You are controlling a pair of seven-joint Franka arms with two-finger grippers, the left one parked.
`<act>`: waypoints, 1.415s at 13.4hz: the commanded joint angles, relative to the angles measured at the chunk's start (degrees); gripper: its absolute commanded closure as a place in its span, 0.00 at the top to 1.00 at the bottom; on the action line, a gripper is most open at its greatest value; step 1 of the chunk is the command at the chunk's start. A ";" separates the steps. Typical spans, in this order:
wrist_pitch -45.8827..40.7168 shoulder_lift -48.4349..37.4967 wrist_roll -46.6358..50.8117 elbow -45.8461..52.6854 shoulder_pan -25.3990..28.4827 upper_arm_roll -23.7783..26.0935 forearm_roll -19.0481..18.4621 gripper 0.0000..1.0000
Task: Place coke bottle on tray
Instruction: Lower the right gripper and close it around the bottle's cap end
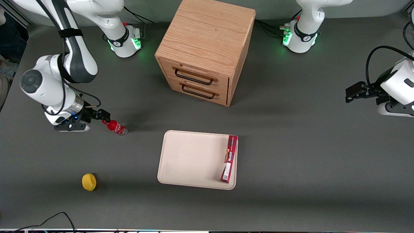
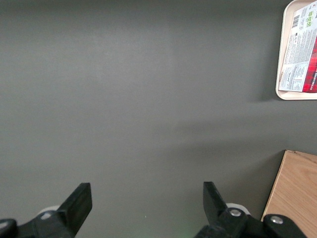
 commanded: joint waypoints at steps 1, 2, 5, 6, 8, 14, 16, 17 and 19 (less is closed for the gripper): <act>3.51 -3.47 -1.03 -5.03 -0.04 0.20 -0.61 0.99; 3.51 -3.47 -1.03 -5.04 -0.04 0.20 -0.69 0.96; 3.60 -3.30 -1.03 -4.77 -0.04 0.20 -0.69 0.78; 3.69 -3.30 -0.94 -4.69 -0.04 0.20 -0.69 0.68; 4.47 -2.95 -0.85 -4.68 -0.04 0.29 -0.69 0.42; 4.57 -3.03 -0.41 -4.33 0.14 0.64 -0.78 0.00; 4.39 -3.38 -0.33 -3.98 0.14 0.64 -0.78 0.00; 3.69 -3.56 -0.24 -2.76 0.14 0.64 -0.78 0.00; -3.03 -3.91 -0.06 2.49 0.14 0.64 -0.78 0.00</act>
